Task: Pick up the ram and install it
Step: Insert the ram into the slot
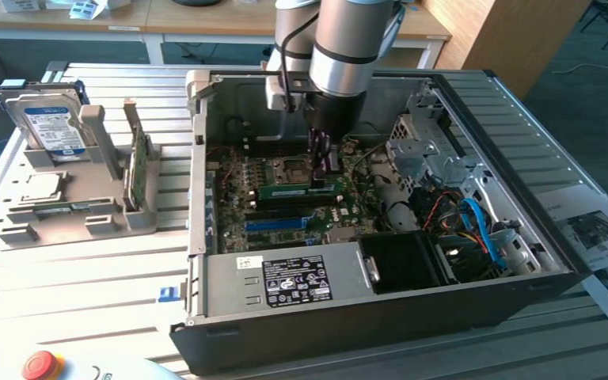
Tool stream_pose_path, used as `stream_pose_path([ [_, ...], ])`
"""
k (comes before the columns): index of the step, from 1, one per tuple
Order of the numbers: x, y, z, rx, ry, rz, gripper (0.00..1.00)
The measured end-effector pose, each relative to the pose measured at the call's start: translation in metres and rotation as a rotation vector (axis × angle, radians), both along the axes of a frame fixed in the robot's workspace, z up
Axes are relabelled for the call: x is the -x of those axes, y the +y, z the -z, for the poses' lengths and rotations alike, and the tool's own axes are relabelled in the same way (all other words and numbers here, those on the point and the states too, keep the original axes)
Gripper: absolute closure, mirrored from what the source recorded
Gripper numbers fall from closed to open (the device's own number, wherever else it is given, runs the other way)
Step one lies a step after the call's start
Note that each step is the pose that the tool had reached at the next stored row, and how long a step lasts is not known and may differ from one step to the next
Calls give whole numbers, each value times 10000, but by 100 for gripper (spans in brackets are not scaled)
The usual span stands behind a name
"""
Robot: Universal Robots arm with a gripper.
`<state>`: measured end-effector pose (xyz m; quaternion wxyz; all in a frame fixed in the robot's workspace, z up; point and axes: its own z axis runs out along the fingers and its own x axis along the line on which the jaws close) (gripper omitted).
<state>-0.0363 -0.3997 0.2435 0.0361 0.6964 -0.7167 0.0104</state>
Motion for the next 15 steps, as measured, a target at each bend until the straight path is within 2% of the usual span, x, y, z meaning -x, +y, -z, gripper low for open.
stream_pose_path([
  [8, 6, 0, 2, 0, 1, -17, 88],
  [15, 7, 0, 48, 0, 2, -17, 88],
])
